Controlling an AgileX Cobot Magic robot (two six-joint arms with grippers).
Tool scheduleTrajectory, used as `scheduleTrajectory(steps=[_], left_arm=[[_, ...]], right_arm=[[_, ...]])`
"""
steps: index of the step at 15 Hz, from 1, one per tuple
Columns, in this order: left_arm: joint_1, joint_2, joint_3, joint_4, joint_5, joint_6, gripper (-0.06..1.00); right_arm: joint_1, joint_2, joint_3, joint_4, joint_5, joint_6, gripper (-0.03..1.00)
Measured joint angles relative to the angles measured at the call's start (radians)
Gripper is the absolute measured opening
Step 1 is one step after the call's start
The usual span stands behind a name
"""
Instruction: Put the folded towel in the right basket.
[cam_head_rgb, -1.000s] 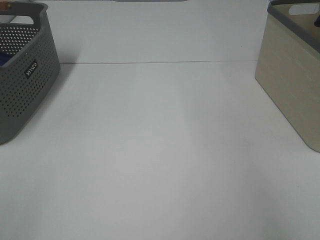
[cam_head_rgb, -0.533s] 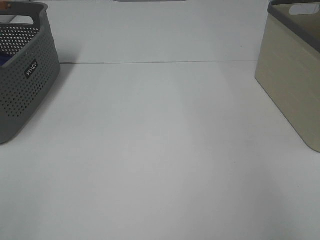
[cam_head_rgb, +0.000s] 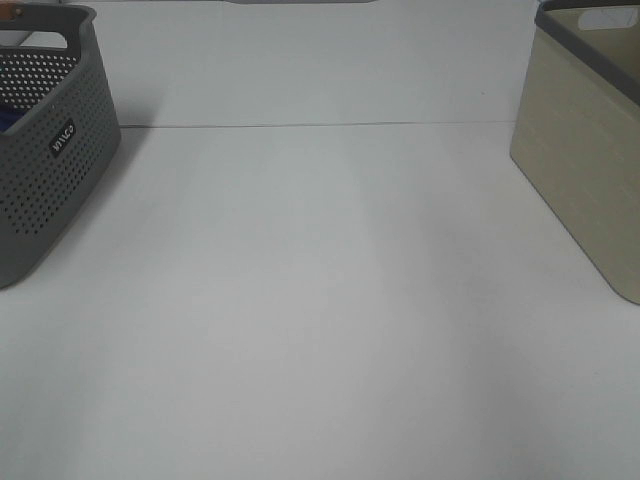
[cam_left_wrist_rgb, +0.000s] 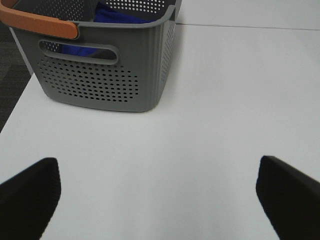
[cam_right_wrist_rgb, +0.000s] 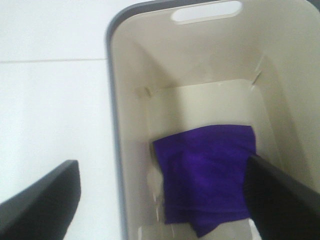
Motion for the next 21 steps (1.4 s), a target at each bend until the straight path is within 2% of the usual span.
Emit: scheduleTrajectory(steps=[2,3,4,5,6,7,11,13,16,17,21], left_arm=[[0.000,0.000,0.000,0.000,0.000,0.000,0.99],[0.000,0.000,0.000,0.000,0.000,0.000,0.99],[0.000,0.000,0.000,0.000,0.000,0.000,0.99],[0.000,0.000,0.000,0.000,0.000,0.000,0.99],[0.000,0.000,0.000,0.000,0.000,0.000,0.99],[0.000,0.000,0.000,0.000,0.000,0.000,0.99],[0.000,0.000,0.000,0.000,0.000,0.000,0.99],[0.000,0.000,0.000,0.000,0.000,0.000,0.99],[0.000,0.000,0.000,0.000,0.000,0.000,0.99],[0.000,0.000,0.000,0.000,0.000,0.000,0.99],[0.000,0.000,0.000,0.000,0.000,0.000,0.99]], right_arm=[[0.071,-0.067,0.007,-0.027,0.135,0.029,0.85],[0.119,-0.177,0.093,-0.032,0.188,0.065,0.85],[0.119,-0.177,0.093,-0.032,0.188,0.065,0.85],[0.174,-0.356,0.267,-0.030,0.150,0.075,0.85],[0.186,-0.458,0.375,-0.028,0.123,0.080,0.85],[0.186,-0.513,0.419,-0.028,0.109,0.082,0.85],[0.186,-0.948,0.781,-0.082,0.065,0.110,0.85],[0.186,-1.131,0.909,-0.113,0.046,0.148,0.85],[0.186,-1.326,1.022,-0.119,0.035,0.175,0.85],[0.186,-1.480,1.080,-0.128,0.045,0.177,0.85],[0.186,-1.693,1.170,-0.132,0.168,0.178,0.85]])
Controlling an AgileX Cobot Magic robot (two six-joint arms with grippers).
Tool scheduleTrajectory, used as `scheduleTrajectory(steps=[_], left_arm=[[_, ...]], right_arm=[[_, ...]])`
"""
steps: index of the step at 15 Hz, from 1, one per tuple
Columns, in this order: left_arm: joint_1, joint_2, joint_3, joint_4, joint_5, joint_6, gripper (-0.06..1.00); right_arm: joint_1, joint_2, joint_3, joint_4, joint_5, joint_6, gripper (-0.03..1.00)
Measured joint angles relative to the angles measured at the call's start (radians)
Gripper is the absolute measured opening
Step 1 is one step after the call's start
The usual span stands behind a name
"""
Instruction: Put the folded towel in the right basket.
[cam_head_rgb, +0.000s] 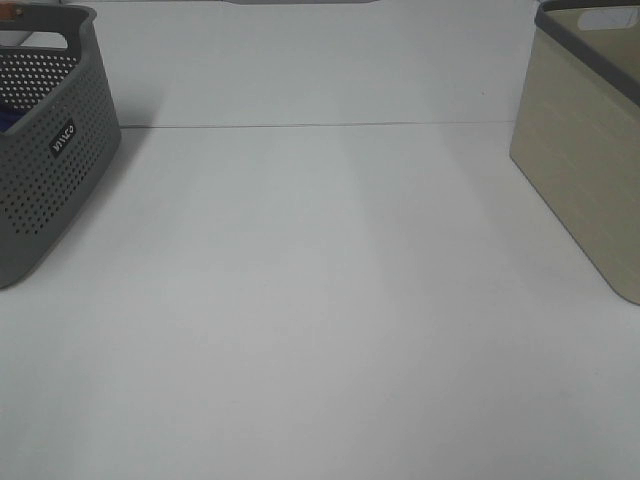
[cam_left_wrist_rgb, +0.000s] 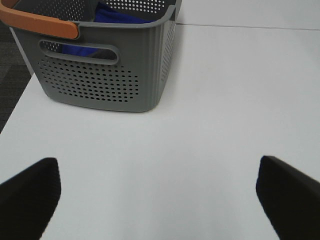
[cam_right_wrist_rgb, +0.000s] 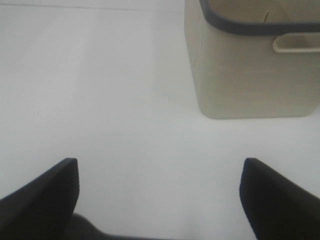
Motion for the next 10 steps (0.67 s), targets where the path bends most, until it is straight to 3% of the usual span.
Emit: scheduleTrajectory(steps=[2,6,10], left_arm=[[0.000,0.000,0.000,0.000,0.000,0.008,0.99],[0.000,0.000,0.000,0.000,0.000,0.008,0.99],[0.000,0.000,0.000,0.000,0.000,0.008,0.99]], right_arm=[[0.000,-0.005,0.035,-0.005,0.047,-0.001,0.85],[0.000,-0.005,0.113,-0.028,-0.036,-0.001,0.85],[0.000,-0.005,0.124,-0.033,-0.052,0.003,0.85]])
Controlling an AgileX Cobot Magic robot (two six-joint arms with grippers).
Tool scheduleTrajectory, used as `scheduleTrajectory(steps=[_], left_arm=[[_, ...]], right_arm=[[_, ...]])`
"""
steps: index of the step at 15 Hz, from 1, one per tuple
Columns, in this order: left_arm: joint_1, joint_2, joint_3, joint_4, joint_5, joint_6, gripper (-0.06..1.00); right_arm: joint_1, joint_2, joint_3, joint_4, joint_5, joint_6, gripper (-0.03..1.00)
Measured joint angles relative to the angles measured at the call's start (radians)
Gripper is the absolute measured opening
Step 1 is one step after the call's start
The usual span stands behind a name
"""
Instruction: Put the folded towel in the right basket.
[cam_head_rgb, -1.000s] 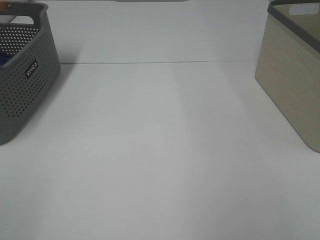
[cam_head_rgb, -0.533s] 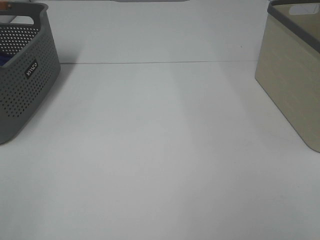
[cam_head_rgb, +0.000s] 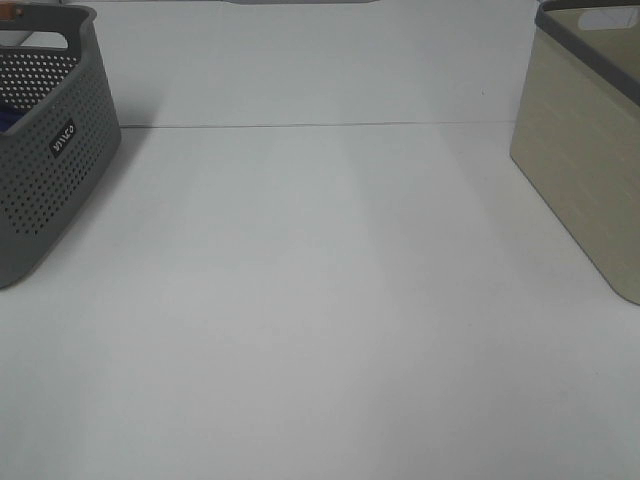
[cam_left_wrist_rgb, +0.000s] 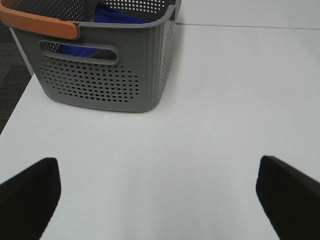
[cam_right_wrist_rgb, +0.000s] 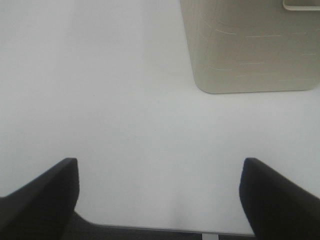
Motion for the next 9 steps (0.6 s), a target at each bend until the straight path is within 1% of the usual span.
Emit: scheduleTrajectory(steps=[9], left_arm=[[0.000,0.000,0.000,0.000,0.000,0.000,0.99]], right_arm=[[0.000,0.000,0.000,0.000,-0.002,0.000,0.85]])
